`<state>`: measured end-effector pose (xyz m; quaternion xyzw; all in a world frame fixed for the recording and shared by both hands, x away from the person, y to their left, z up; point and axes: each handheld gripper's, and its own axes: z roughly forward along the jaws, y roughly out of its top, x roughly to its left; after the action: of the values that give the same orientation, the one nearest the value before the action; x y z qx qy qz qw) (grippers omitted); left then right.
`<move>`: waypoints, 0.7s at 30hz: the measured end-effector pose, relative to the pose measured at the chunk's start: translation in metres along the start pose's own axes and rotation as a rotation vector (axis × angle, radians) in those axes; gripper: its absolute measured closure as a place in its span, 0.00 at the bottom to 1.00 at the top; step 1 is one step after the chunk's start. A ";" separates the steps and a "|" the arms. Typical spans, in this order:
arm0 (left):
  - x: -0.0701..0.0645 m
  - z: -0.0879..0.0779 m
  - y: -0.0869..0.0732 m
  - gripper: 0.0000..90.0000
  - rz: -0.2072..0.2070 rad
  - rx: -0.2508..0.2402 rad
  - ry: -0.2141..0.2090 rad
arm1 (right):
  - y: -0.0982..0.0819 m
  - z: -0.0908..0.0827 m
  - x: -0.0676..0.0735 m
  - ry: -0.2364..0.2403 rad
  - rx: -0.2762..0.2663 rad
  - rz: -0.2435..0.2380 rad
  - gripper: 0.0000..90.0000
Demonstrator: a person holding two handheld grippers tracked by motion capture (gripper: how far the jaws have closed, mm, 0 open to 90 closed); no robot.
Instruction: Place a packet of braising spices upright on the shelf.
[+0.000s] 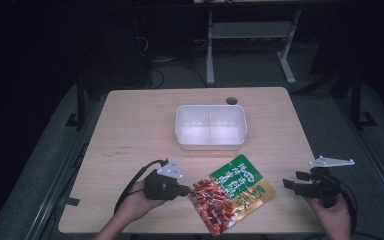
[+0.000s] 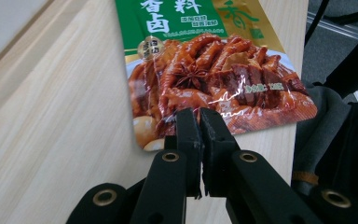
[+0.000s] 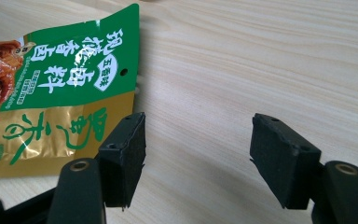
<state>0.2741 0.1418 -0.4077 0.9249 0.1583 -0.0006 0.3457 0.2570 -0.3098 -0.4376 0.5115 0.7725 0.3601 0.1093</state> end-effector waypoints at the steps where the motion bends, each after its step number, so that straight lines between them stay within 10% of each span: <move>1: -0.001 0.004 0.002 0.97 0.004 0.008 -0.004 | 0.000 0.000 0.000 0.001 0.000 0.000 0.39; 21: -0.007 0.045 0.013 0.97 0.029 0.072 -0.060 | 0.003 0.004 0.004 0.017 0.016 -0.018 0.39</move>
<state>0.2758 0.1017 -0.4331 0.9385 0.1342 -0.0288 0.3167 0.2597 -0.3033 -0.4378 0.5024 0.7808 0.3573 0.1016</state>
